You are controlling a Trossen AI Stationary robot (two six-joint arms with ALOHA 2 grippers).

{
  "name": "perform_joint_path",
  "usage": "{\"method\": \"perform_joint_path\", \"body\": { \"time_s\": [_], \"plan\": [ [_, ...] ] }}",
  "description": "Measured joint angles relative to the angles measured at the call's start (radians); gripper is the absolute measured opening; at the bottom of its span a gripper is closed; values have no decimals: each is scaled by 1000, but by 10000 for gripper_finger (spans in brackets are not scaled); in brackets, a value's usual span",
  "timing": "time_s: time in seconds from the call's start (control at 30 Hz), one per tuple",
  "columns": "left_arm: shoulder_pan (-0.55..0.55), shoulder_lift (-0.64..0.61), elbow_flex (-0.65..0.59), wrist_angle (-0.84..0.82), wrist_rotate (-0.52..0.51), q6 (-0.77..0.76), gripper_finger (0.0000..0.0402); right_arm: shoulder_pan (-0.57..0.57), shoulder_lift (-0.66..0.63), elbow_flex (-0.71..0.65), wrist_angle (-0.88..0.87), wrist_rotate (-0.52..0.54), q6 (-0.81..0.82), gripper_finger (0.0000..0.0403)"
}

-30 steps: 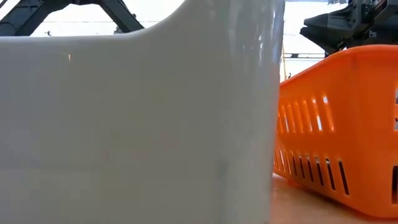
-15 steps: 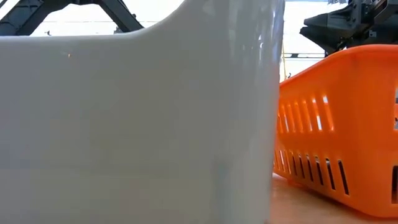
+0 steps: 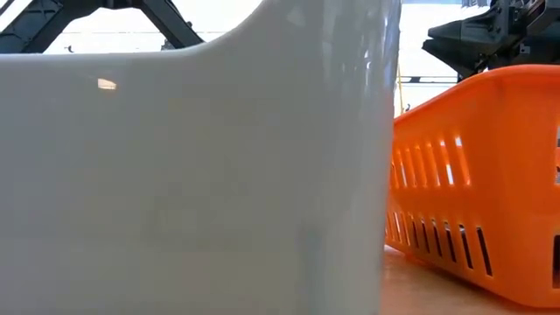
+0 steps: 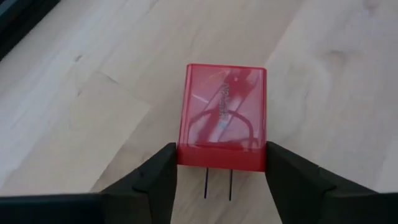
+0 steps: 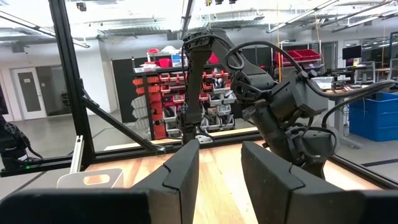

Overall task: Pick & Place Office items
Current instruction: Put the red charger adapter into the gray bin

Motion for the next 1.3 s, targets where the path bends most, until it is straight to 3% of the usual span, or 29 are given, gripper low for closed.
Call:
{"method": "perform_joint_path", "body": {
  "time_s": [0.4,0.8,1.3],
  "plan": [
    [-8,-18,0,-3,17,-4,217,0,0,0,-5,0,0,112],
    [-52,-141,0,-12,23,40,207,0,0,0,-7,-1,0,112],
    [-334,-382,-1,-53,62,103,207,1,-1,0,-7,-1,1,112]
  ]
}}
